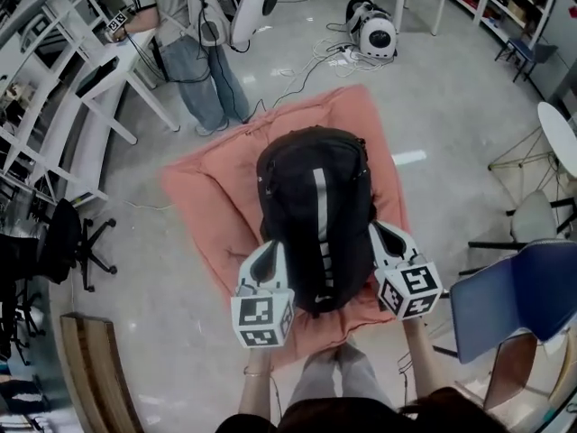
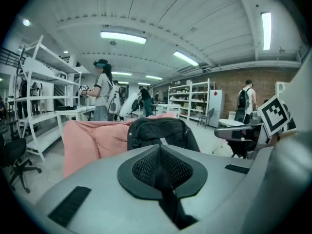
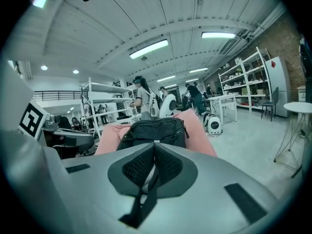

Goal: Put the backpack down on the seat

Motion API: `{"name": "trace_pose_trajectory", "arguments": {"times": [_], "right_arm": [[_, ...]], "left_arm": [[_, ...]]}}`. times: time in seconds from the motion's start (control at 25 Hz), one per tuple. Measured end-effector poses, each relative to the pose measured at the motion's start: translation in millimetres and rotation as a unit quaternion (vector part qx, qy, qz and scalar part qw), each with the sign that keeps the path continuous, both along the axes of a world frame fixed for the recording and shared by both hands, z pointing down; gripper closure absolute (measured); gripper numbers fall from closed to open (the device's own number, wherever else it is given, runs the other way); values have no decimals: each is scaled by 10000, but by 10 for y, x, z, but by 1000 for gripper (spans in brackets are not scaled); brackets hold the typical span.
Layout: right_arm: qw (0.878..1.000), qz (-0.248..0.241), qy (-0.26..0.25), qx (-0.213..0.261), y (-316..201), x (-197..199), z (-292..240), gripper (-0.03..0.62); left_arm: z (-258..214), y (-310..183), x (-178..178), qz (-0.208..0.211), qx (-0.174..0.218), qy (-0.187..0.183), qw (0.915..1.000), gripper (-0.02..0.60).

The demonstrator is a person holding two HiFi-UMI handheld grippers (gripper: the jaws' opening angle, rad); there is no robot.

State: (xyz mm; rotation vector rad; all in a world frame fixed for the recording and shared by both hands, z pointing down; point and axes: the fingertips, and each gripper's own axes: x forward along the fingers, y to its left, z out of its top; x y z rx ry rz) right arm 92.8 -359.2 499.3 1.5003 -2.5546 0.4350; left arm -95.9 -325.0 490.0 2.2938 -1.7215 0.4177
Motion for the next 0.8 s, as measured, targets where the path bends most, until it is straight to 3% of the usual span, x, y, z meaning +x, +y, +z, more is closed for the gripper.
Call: {"name": "trace_pose_trajectory", "arguments": {"times": [0.16,0.4,0.8], "right_arm": [[9997,-142,-207,-10,317,-47,-212,580],[9986,-179,-410,267,663,-68,-600,580],[9937,-238,-545,945,1006,27,-1284,580]], "left_arm": [[-248,247,82,178,117,146,9997,566],[-526,611,178,558,403,-31,9976,568],[-999,1013,-18,288,845,64,9960,568]]}}
